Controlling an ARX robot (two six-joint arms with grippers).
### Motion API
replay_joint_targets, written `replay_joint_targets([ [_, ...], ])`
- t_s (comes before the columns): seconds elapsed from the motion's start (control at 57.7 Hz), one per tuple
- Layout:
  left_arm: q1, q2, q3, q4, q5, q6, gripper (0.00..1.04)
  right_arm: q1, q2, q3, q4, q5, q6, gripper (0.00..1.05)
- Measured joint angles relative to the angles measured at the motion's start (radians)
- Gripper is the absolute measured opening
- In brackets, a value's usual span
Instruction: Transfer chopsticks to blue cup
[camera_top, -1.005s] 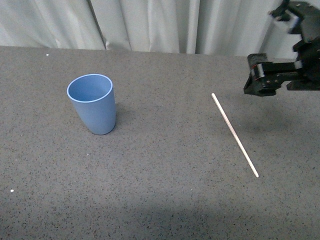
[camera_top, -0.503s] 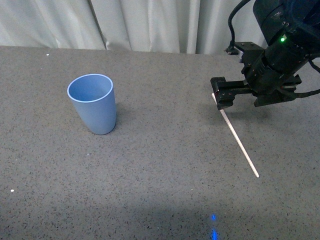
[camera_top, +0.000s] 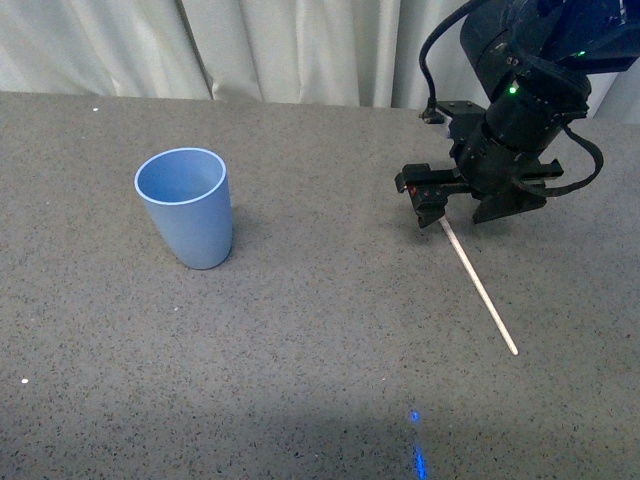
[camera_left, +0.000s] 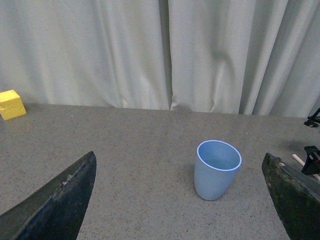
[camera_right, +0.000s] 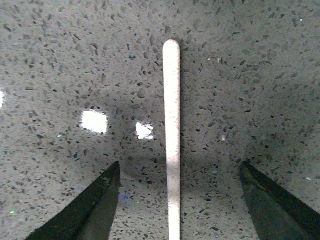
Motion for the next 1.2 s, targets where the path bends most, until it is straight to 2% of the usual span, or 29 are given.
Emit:
replay_joint_targets([
  [0.295, 0.000, 0.000, 0.000, 0.000, 0.000, 0.000, 0.98, 0.005, 0.011, 0.018, -0.019, 0.026, 0.005, 0.27],
  [0.433, 0.000, 0.000, 0.000, 0.000, 0.000, 0.000, 0.98, 0.001, 0.011, 0.017, -0.019, 0.035, 0.016, 0.01],
  [0.503, 0.000, 0.000, 0.000, 0.000, 0.000, 0.000, 0.98, -0.003, 0.004, 0.004, 0.008, 0.022, 0.029, 0.01],
  [0.589, 0.000, 0.000, 0.000, 0.000, 0.000, 0.000, 0.98, -0.011, -0.030, -0.060, 0.089, -0.060, 0.066, 0.01],
  [0.832, 0.000, 0.000, 0.000, 0.000, 0.000, 0.000, 0.98, -0.015, -0.280, -0.298, 0.460, -0.221, 0.087, 0.01],
  [1.057, 0.000, 0.000, 0.000, 0.000, 0.000, 0.000, 0.98, 0.029, -0.437, -0.414, 0.897, -0.367, 0.147, 0.01],
  [1.196, 0.000, 0.000, 0.000, 0.000, 0.000, 0.000, 0.98, 0.098, -0.413, -0.443, 1.272, -0.415, 0.243, 0.01],
])
